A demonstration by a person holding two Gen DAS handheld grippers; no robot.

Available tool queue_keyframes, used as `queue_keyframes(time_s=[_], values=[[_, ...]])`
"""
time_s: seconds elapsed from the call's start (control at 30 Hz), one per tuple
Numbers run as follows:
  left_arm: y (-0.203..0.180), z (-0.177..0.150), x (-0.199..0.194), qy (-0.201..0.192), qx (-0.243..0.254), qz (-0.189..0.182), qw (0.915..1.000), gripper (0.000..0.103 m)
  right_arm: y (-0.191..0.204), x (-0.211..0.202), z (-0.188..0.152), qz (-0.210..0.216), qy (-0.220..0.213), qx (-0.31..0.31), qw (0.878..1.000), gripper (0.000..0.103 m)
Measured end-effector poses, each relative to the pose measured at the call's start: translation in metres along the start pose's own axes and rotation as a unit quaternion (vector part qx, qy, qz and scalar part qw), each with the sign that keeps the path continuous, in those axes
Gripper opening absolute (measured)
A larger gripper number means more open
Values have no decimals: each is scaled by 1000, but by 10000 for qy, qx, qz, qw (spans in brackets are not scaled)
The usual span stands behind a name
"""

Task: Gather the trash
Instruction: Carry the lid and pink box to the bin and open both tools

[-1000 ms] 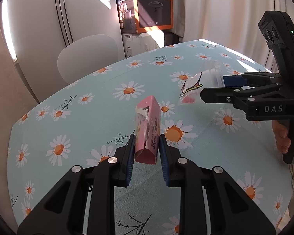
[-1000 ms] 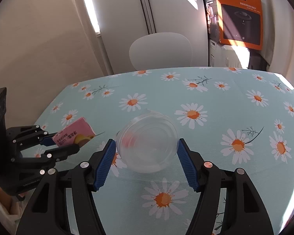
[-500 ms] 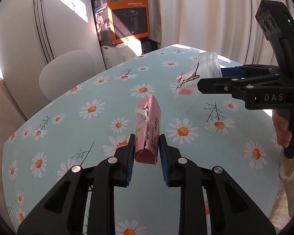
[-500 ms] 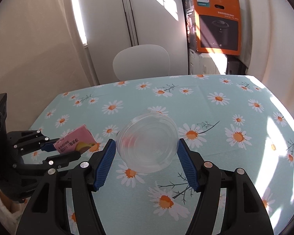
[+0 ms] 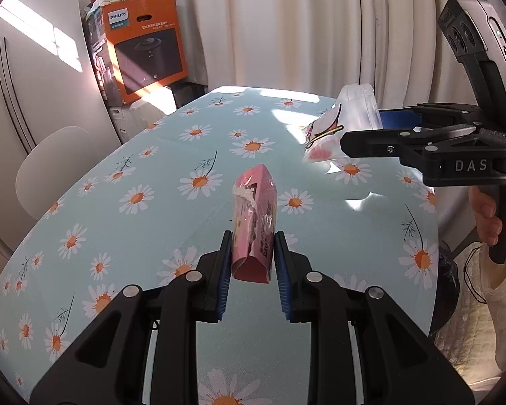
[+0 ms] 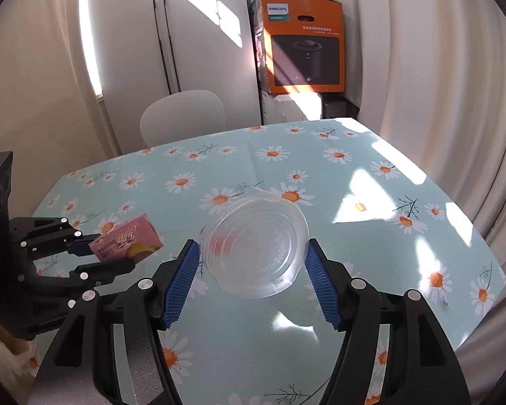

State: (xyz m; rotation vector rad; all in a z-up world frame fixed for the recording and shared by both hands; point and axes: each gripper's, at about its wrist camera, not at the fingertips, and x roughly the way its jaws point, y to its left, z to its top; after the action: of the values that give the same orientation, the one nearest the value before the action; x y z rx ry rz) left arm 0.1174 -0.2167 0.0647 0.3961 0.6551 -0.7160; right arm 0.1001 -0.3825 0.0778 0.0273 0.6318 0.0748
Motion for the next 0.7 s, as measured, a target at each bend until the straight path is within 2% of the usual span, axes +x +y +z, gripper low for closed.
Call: queue_keyframes(time_s=[0.23,0.37,0.53,0.7], values=[[-59,16,12,-28,464,-453,9979,25,-47,-47,-27,-500,-111,240,9984,61],[-98,22,20,-35,768,-798,9938,25,-71,-76,-48,-788,-176,415,9959,61],[-145,27,26,-2,1008,-1424,9847,25,-104,-112,-80,-1217,-236,738,9895,61],[-198,25,29,-11,1217,-2048,9712,25,-134,-151,-115,-1680,-287,1000,9803,61]])
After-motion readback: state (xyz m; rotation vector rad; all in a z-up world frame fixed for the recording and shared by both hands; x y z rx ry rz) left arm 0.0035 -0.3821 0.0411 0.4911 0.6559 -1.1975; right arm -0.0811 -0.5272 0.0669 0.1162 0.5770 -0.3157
